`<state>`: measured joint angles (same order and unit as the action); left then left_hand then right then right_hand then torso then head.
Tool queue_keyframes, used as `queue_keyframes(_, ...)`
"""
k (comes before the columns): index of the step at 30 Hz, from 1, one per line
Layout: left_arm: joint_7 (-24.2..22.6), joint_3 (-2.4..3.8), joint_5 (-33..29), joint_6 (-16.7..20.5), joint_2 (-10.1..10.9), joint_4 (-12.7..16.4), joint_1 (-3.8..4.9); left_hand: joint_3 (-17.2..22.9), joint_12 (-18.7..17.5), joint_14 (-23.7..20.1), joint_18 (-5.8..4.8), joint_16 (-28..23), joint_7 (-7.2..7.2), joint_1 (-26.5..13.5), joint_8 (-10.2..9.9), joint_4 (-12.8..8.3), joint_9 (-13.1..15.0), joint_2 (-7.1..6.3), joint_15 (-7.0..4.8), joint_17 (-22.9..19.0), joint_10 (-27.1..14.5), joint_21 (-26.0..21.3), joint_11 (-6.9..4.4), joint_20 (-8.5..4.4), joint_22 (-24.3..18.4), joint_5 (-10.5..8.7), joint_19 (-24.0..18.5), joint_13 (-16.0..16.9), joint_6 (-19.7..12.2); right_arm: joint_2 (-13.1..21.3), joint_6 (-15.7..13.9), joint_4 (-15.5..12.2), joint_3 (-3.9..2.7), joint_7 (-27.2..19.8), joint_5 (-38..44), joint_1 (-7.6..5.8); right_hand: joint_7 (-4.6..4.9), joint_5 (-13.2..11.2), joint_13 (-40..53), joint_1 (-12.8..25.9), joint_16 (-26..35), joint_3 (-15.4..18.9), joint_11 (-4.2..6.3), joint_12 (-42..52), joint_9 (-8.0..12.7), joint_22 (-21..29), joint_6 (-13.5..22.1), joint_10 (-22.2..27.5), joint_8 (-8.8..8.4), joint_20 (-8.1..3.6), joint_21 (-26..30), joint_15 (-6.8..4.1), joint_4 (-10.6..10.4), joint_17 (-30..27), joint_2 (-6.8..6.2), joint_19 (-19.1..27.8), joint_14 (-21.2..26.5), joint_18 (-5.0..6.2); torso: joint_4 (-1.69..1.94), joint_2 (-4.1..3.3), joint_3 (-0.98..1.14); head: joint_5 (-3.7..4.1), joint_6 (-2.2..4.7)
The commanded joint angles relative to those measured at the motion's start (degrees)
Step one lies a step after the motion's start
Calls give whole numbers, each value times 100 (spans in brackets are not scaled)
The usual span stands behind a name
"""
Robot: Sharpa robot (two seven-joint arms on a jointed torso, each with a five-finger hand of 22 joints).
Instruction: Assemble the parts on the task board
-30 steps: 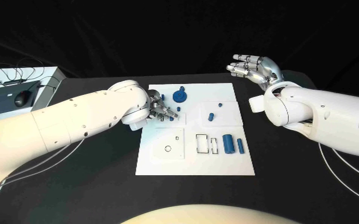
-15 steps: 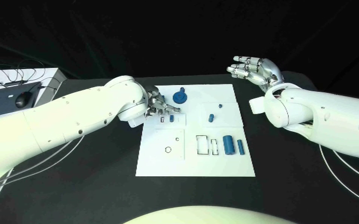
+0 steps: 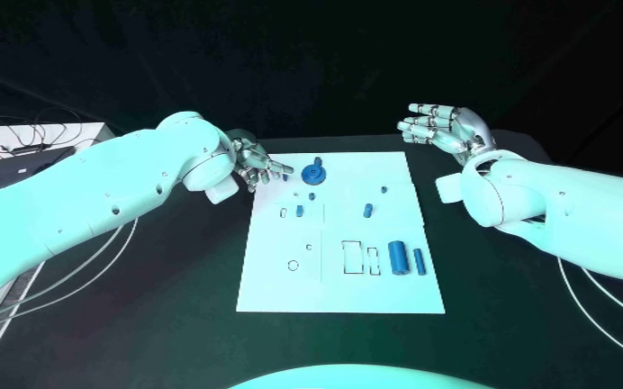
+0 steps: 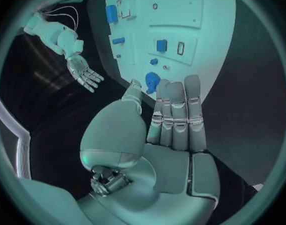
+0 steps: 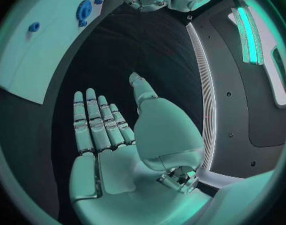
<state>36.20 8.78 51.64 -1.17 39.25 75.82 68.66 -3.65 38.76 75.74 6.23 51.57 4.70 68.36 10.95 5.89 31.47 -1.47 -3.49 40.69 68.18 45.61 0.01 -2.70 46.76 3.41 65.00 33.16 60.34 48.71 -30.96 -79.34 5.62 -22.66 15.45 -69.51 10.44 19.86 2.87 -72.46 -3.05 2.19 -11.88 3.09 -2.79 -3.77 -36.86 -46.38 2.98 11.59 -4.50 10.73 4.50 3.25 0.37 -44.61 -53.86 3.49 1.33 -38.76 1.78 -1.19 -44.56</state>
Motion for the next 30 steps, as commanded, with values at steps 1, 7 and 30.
queue_keyframes(1,-165,18,46,-64,-73,-162,12,43,36,23,104,-97,6,-16,208,138,-209,-78,32,-53,-46,-133,5,5,-91,1,83,-200,-98,-7,28,13,-3,-117,73,1,382,15,2,-21,-21,3,3,-20,-4,1,-53,-51,-27,-6,2,-5,26,3,3,-12,-9,-8,-1,-8,-6,-21,32)
queue_keyframes(7,-182,35,535,-11,-331,-650,28,267,189,25,125,-95,22,-66,398,712,-565,-429,46,-39,-99,-170,22,31,-61,6,102,-396,-189,-7,25,17,-3,-125,91,1,389,26,1,-22,-18,-2,-1,-21,-3,5,-49,-42,-28,-5,21,1,41,0,8,33,76,-22,-5,-13,-1,-50,76)
queue_keyframes(30,-321,-124,652,-494,-1253,-2378,84,1036,432,-135,122,347,8,-234,650,768,-720,-859,53,96,-234,41,23,33,294,15,-41,-440,-230,33,8,-69,-5,-125,98,-16,406,83,1,0,-10,-3,-10,-21,-1,11,-20,-17,-30,0,50,17,57,-7,6,118,241,-31,-51,-110,-21,-90,155)
